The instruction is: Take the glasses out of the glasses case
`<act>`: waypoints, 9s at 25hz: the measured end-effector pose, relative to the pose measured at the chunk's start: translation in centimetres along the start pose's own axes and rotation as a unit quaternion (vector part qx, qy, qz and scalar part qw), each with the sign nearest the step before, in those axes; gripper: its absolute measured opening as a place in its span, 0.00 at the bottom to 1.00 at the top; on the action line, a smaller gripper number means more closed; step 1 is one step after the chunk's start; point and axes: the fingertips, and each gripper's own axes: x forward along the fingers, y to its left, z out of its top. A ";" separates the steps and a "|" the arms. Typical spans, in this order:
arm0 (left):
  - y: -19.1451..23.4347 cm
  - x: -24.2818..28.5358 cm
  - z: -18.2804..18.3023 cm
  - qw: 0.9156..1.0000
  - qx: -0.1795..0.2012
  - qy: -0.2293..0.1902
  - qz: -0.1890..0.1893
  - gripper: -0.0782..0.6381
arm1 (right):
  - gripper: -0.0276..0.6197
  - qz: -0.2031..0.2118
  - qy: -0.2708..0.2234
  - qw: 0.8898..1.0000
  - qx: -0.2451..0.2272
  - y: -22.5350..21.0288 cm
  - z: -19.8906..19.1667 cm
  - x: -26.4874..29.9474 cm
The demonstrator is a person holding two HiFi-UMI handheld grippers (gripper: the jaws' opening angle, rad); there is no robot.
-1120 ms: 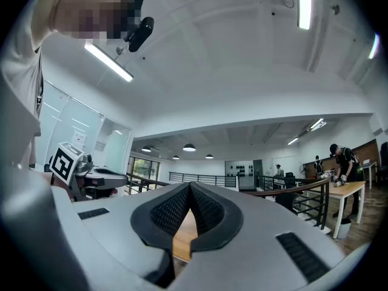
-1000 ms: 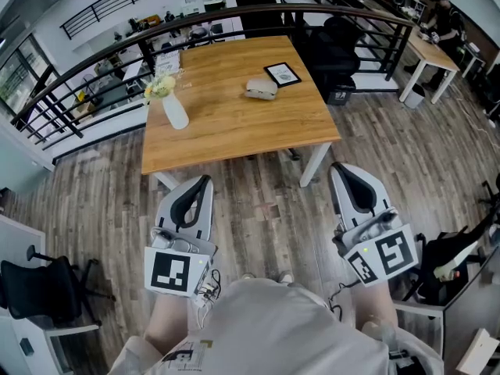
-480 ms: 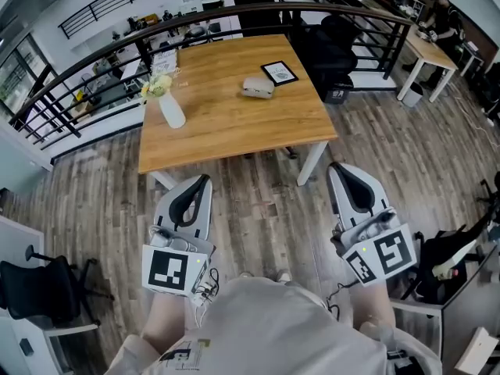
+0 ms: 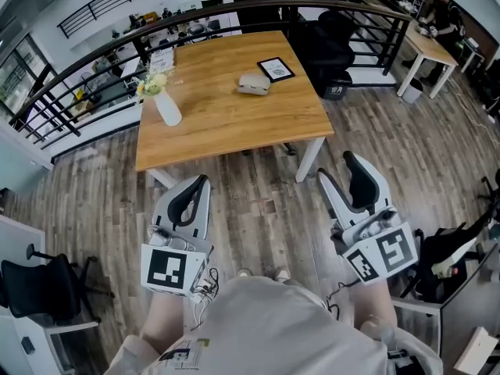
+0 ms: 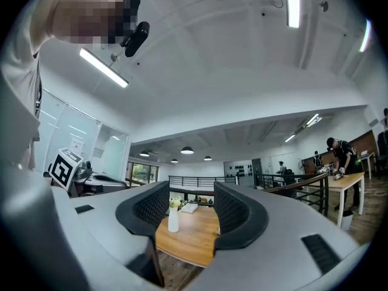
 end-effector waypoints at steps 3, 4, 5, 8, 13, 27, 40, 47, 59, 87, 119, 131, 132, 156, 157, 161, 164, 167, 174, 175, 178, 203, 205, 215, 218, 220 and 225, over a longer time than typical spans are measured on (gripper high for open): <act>-0.9 0.3 0.3 1.000 0.003 0.004 -0.002 0.13 | 0.41 0.004 0.003 1.000 0.002 -0.5 -0.1 -0.6; -1.3 0.4 0.5 1.000 0.004 0.005 -0.002 0.13 | 0.41 0.005 0.004 1.000 0.002 -0.8 -0.1 -0.8; -1.6 0.6 0.6 1.000 0.005 0.006 -0.003 0.13 | 0.41 0.006 0.004 1.000 0.003 -1.1 -0.1 -1.0; -3.2 1.4 0.9 1.000 0.003 0.017 -0.005 0.13 | 0.41 0.006 0.003 1.000 0.004 -2.4 -0.2 -1.8; -5.8 2.5 0.9 1.000 0.005 0.023 0.003 0.13 | 0.41 0.016 0.001 1.000 0.003 -4.7 -0.6 -3.1; -7.1 5.9 -1.1 1.000 0.016 -0.004 0.026 0.13 | 0.41 0.037 0.010 0.999 0.010 -7.5 -4.1 -3.5; -2.6 13.0 -4.9 1.000 -0.003 0.022 0.019 0.13 | 0.41 0.036 0.038 0.999 -0.003 -10.7 -8.2 5.4; 3.2 18.9 -7.0 0.999 -0.034 0.032 0.009 0.13 | 0.41 0.035 0.064 0.997 0.005 -12.5 -10.1 13.9; 17.3 32.5 -10.2 0.998 -0.053 0.020 -0.029 0.13 | 0.41 0.017 0.089 0.996 -0.002 -16.3 -11.1 32.4; 25.2 49.4 -15.9 0.994 -0.063 0.088 -0.011 0.13 | 0.41 0.102 0.155 0.982 0.021 -27.0 -18.6 51.2; 25.1 60.1 -26.7 0.975 -0.075 0.205 0.034 0.13 | 0.40 0.284 0.330 0.899 0.047 -30.3 -37.5 63.0; 25.5 61.4 -35.4 0.957 -0.121 0.265 0.009 0.13 | 0.39 0.318 0.421 0.848 0.043 -27.8 -49.3 64.0; 25.4 61.5 -36.0 0.955 -0.124 0.268 0.007 0.13 | 0.39 0.323 0.430 0.842 0.038 -27.6 -50.3 64.0; 25.5 59.3 -44.0 0.928 -0.187 0.322 -0.006 0.13 | 0.33 0.369 0.561 0.740 -0.042 -24.6 -63.2 61.7; 25.3 59.1 -44.1 0.928 -0.190 0.322 -0.007 0.13 | 0.31 0.374 0.561 0.736 -0.055 -24.4 -63.2 61.5; 25.0 58.7 -44.2 0.926 -0.195 0.323 -0.009 0.13 | 0.25 0.385 0.559 0.730 -0.075 -23.8 -62.8 61.2; 25.0 58.4 -44.1 0.926 -0.197 0.323 -0.009 0.13 | 0.17 0.392 0.559 0.728 -0.062 -23.2 -62.1 60.8; 24.8 58.1 -43.9 0.927 -0.196 0.321 -0.009 0.13 | 0.15 0.400 0.558 0.725 -0.057 -22.6 -61.9 60.3; 24.2 57.0 -43.2 0.928 -0.194 0.318 -0.011 0.13 | 0.15 0.389 0.563 0.724 -0.087 -22.2 -62.3 59.4; 24.2 56.8 -43.1 0.928 -0.194 0.318 -0.011 0.13 | 0.14 0.385 0.562 0.726 -0.087 -22.2 -62.0 59.5; 24.3 56.1 -42.7 0.929 -0.192 0.316 -0.008 0.13 | 0.14 0.377 0.554 0.736 -0.093 -22.4 -60.7 59.6; 32.5 52.7 -22.8 0.984 -0.064 0.150 0.068 0.13 | 0.14 0.197 0.229 0.952 -0.057 -26.0 -25.9 63.8; 32.6 52.0 -19.8 0.989 -0.052 0.123 0.070 0.13 | 0.14 0.190 0.197 0.960 -0.059 -25.6 -22.7 62.8; 33.2 47.8 -8.4 0.994 0.008 0.020 0.110 0.13 | 0.14 0.159 0.052 0.984 -0.065 -24.6 -10.0 57.3; 32.9 46.8 -7.0 0.993 0.016 0.011 0.114 0.13 | 0.14 0.152 0.027 0.986 -0.054 -24.7 -7.9 56.1; 32.7 46.3 -6.5 0.993 0.020 0.012 0.118 0.13 | 0.14 0.151 0.019 0.987 -0.051 -24.7 -7.2 55.4; 31.5 45.0 -6.3 0.992 0.009 0.029 0.126 0.13 | 0.14 0.159 0.014 0.987 -0.037 -23.8 -7.0 53.8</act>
